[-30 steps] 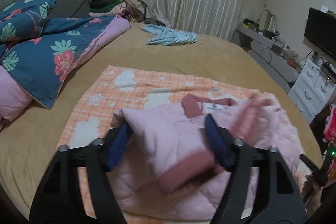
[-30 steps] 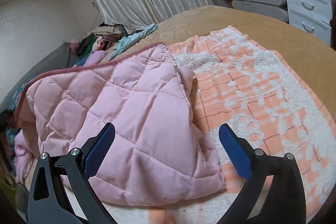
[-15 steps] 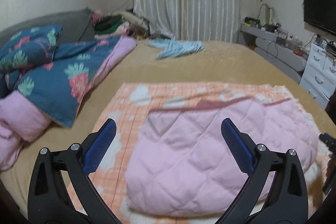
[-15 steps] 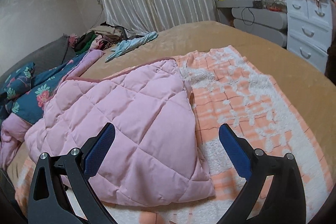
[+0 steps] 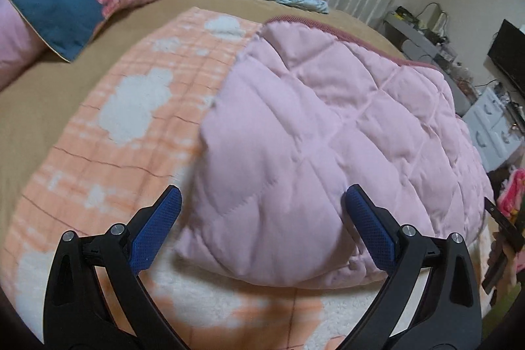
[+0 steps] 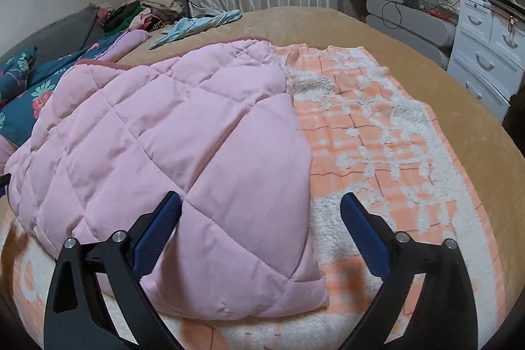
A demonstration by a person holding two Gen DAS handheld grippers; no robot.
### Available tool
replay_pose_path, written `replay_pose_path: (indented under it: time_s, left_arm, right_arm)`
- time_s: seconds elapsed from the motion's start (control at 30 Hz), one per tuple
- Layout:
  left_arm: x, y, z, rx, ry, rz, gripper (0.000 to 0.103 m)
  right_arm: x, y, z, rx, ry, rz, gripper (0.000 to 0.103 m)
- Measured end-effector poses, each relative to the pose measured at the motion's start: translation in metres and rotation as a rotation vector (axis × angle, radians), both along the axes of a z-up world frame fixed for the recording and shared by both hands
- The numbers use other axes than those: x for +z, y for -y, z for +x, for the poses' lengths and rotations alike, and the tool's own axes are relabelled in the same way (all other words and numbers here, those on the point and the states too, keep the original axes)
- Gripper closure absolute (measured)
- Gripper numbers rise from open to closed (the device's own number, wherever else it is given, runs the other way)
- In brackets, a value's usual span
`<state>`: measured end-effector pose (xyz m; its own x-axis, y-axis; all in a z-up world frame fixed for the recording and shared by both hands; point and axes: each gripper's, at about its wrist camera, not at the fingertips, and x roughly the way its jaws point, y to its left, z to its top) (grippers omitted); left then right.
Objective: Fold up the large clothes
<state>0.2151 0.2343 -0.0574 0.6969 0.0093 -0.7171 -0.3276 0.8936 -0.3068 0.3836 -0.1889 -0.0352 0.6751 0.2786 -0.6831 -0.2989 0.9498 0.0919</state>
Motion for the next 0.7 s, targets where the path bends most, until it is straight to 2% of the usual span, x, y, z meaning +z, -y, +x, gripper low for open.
replay_pose_path:
  time_s: [0.07,0.1,0.13,0.17,0.27,0.33,0.47,0.53,0.7]
  left_arm:
    - [-0.002,0.004,0.003,-0.01,0.004,0.001,0.01]
    - [-0.002,0.007,0.004,-0.015,0.007,0.006,0.014]
    - [-0.001,0.011,0.006,-0.021,0.008,0.029,0.033]
    - [0.0,0.015,0.008,-0.023,0.008,0.05,0.053]
    - [0.015,0.028,0.017,-0.049,0.031,0.156,0.076]
    - [0.029,0.034,0.024,-0.049,0.053,0.21,0.08]
    - [0.054,0.03,0.049,-0.018,0.078,0.233,0.081]
    - [0.061,0.032,0.065,-0.005,0.081,0.27,0.081]
    - [0.045,0.025,0.097,0.026,0.006,0.27,0.081]
  right_arm:
    - [-0.002,-0.005,0.0,0.02,-0.001,-0.005,0.029]
    - [-0.003,-0.007,0.0,0.033,0.003,-0.001,0.036]
    - [-0.003,-0.011,-0.001,0.033,0.019,-0.017,0.042]
    - [-0.001,-0.015,-0.002,0.039,0.03,-0.028,0.054]
    - [0.011,-0.025,-0.005,0.046,0.086,-0.051,0.074]
    - [0.026,-0.029,-0.004,0.026,0.138,-0.045,0.078]
    - [0.047,-0.028,0.004,-0.009,0.2,-0.024,0.081]
    - [0.051,-0.028,0.013,-0.023,0.207,-0.031,0.081]
    - [0.037,-0.035,0.042,-0.025,0.185,-0.072,0.081]
